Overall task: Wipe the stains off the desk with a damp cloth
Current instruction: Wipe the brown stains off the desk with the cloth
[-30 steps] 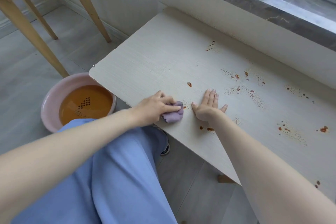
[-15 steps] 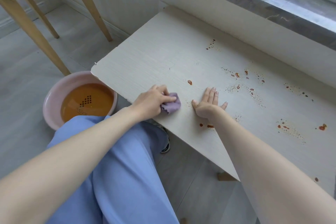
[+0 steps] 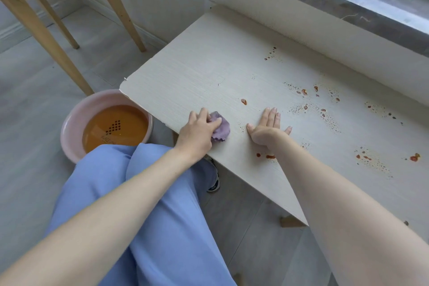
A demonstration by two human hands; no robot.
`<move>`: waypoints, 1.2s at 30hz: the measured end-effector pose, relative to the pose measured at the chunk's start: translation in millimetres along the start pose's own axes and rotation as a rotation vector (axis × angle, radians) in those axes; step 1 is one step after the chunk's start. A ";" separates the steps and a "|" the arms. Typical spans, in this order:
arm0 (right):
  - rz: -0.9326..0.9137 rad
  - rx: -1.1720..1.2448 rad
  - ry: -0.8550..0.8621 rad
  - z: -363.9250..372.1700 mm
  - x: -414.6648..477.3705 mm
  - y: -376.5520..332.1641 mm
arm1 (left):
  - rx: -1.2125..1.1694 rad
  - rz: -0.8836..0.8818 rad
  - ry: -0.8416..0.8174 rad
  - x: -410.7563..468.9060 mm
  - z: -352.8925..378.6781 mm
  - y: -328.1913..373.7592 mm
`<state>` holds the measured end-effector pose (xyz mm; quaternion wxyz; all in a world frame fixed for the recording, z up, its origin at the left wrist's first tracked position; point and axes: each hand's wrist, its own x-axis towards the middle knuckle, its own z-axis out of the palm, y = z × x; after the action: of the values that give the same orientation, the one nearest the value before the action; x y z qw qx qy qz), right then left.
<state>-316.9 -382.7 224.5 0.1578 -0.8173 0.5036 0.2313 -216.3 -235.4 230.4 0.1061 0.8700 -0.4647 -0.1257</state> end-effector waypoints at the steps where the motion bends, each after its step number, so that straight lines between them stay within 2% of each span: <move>1: 0.001 -0.001 0.005 0.3 0.6 -0.3 | 0.024 0.091 -0.036 -5.8 2.0 4.7; 3: -0.002 -0.020 0.027 1.1 0.9 -0.9 | 0.026 0.291 -0.117 -14.7 1.1 3.4; 5: -0.005 -0.027 0.027 0.7 0.4 -1.2 | 0.005 0.404 -0.148 -3.7 -4.2 -10.7; 6: -0.007 -0.025 0.019 0.1 0.1 -0.8 | 0.000 0.399 -0.145 6.5 -5.5 -16.7; 9: -0.020 -0.013 0.007 0.6 1.3 0.9 | -0.065 0.167 -0.049 28.8 -3.7 -13.3; 10: -0.022 -0.005 0.010 0.5 2.4 1.1 | -0.067 0.144 -0.032 29.2 -1.2 -5.8; 15: -0.028 0.029 0.004 1.4 5.5 0.1 | -0.038 0.537 -0.095 21.2 4.8 -12.7; 16: -0.028 0.029 0.002 1.0 5.3 0.2 | -0.044 0.528 -0.089 31.0 3.1 -18.4; 20: -0.062 0.020 -0.002 2.7 3.7 3.8 | -0.096 0.155 -0.025 63.0 -4.0 0.9; 21: -0.082 0.043 0.003 2.8 3.4 6.8 | -0.063 0.162 -0.025 63.8 -2.9 10.5; 24: -0.168 0.089 0.028 5.0 1.4 14.9 | 0.059 0.376 -0.070 51.0 2.5 17.7; 26: -0.212 0.076 0.043 2.1 1.2 17.0 | 0.071 0.451 -0.110 56.5 -4.4 5.5; 28: -0.253 0.070 0.077 -4.8 0.5 20.4 | 0.027 0.377 -0.133 76.1 -12.5 -0.1; 31: -0.328 0.131 0.188 -18.7 3.8 31.8 | 0.015 0.208 -0.079 87.7 -11.8 16.9; 33: -0.342 0.144 0.243 -30.1 8.4 42.2 | 0.128 0.333 -0.098 78.6 -7.2 29.0; 36: -0.376 0.060 0.236 -36.9 23.5 50.3 | 0.234 0.755 -0.101 70.7 -5.4 16.0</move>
<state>-344.8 -440.7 241.7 0.1626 -0.9131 0.3640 0.0855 -189.2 -302.9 231.9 0.0218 0.6369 -0.7678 -0.0666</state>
